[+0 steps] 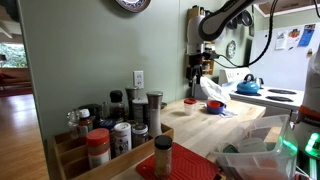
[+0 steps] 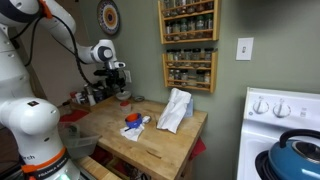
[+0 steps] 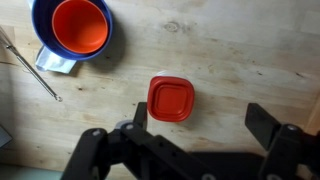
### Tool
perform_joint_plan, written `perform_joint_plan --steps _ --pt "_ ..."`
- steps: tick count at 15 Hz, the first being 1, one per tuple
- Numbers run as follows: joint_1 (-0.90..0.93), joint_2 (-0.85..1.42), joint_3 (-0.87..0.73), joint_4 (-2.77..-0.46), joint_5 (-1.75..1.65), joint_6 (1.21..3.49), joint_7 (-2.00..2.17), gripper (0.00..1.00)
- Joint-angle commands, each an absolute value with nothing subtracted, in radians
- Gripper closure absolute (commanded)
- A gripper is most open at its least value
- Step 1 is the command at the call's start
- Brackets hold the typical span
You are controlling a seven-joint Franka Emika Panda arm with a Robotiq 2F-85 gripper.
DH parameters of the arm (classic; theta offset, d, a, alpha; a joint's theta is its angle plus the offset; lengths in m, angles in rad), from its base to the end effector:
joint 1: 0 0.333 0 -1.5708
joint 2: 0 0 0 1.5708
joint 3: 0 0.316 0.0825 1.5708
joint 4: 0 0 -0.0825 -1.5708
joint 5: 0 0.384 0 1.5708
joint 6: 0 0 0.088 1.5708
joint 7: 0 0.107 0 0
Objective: Remove the lid from the bowls, then put one clear bowl on the lid and stack the bowls together
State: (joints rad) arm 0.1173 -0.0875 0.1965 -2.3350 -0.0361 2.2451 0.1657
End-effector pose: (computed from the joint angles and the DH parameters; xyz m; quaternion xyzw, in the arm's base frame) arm 0.4696 0.1516 0.3708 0.9961 0.0848 0.0033 0.0225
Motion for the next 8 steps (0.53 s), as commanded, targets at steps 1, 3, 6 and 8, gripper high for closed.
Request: perform_joint_plan --steps 1,3,6,8 --pt "0.128 0.023 0.187 -2.274 -0.091 2.257 0.188 0.00" --pt "0.130 0.062 0.179 -2.265 -0.128 2.292 0.192 0.00" --pt "0.131 0.100 0.164 -2.254 -0.154 2.304 0.199 0.00" --pt "0.129 0.113 0.152 -2.256 -0.159 2.317 0.198 0.11"
